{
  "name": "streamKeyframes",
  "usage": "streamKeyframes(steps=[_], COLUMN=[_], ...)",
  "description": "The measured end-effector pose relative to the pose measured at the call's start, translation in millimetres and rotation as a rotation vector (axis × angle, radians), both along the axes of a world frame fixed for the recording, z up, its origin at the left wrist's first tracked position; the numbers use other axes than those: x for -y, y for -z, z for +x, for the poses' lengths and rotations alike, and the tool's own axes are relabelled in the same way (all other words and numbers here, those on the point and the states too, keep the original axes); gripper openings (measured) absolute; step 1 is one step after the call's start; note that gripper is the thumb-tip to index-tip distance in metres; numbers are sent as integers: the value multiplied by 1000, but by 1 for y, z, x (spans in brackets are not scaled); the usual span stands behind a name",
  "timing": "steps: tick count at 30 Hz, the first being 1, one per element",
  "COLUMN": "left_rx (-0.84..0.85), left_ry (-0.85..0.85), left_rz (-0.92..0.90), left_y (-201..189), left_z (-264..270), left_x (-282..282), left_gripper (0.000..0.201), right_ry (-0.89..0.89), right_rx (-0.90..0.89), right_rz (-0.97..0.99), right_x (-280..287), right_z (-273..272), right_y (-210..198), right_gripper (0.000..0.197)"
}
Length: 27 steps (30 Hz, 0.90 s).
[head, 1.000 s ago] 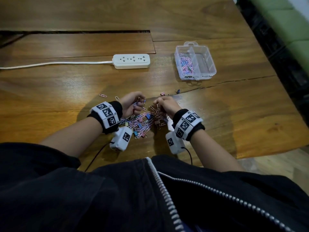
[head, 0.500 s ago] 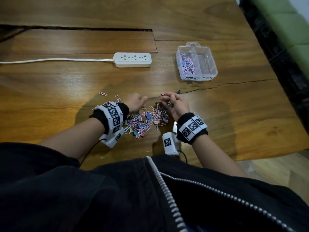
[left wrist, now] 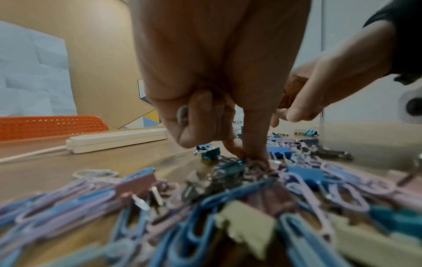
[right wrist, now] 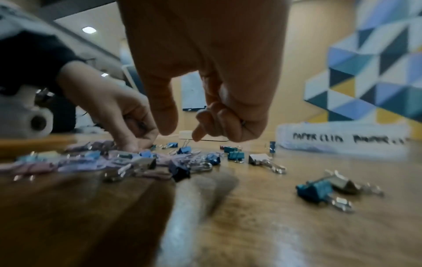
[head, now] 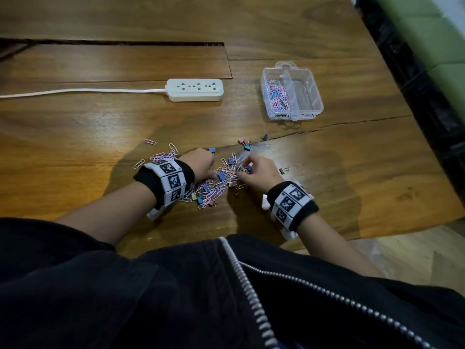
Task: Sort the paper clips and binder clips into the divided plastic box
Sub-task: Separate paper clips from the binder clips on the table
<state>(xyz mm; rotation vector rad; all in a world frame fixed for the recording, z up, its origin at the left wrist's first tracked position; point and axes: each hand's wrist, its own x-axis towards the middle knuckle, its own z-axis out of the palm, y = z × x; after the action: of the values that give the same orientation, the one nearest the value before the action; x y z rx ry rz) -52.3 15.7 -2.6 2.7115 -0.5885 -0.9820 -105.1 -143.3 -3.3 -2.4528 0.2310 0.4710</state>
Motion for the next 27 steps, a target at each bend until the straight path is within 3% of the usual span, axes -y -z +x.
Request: streamKeyframes(steps=[2,6,11,14,17,21,27], left_rx=[-14,-18,-201,-423,-644,-758,-818], left_ry=[11,-8,-350,-655,-854,-865,-863], left_rz=[6,-29,-313,-535,-750,-897,-967], left_y=[2,6,1,-6,-14,-31,-62], left_z=[-1,-3,-1,8,21,36,75], left_x=[1,-4,-12,-12,-3,24,101], left_gripper=[17,26,29,30,29,28,28], right_ry=[-112,-167,-229,-220,-129,-1,179], right_rx=[44,4,-105,-126,-59,-56,-24], right_rz=[-153,-254,-238,-164,-39,199,308], right_x=[-3,-9,-13,-8,1,22,77], right_z=[1,7,10,10,12,29,79], right_y=[2,7,6,9,6,-7,-35], right_gripper=[28,29,9,30,22,30,29])
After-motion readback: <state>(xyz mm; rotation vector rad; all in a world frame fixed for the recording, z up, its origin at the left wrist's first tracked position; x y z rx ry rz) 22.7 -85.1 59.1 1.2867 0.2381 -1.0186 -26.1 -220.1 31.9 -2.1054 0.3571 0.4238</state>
